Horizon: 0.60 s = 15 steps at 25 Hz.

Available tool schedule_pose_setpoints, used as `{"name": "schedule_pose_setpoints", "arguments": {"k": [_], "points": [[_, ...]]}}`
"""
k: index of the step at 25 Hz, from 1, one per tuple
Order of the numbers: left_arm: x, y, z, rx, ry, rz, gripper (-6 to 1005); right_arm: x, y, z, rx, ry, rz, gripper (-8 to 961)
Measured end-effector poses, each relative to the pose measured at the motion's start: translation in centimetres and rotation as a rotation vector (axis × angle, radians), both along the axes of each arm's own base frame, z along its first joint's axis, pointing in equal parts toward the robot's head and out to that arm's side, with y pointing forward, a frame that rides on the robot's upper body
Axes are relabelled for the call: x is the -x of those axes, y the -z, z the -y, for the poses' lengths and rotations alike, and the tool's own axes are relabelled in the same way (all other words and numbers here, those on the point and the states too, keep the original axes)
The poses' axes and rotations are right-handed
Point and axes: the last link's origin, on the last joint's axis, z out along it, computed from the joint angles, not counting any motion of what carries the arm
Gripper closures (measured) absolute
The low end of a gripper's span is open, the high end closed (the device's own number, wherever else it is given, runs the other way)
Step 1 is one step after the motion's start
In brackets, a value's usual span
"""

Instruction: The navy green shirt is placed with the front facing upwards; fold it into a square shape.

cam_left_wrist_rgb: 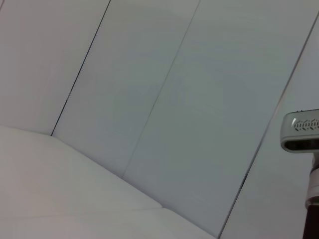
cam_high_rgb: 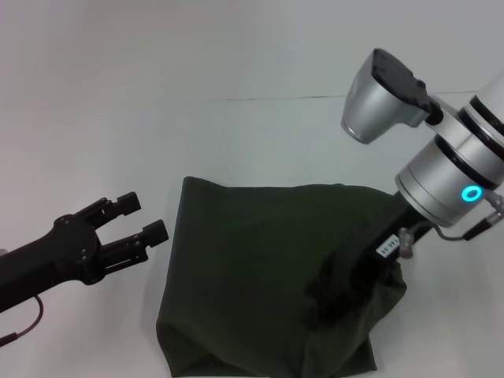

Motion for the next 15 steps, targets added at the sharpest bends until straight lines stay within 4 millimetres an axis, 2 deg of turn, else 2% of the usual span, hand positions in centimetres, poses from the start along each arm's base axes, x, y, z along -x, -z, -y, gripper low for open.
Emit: {"name": "schedule_pose_setpoints", "arguments": {"k": [15], "points": [[0.1,0.0,0.0,-0.001,-0.006,-0.006,80,-2.1,-1.0,2.0,0.098,0.078,0.029,392]]}}
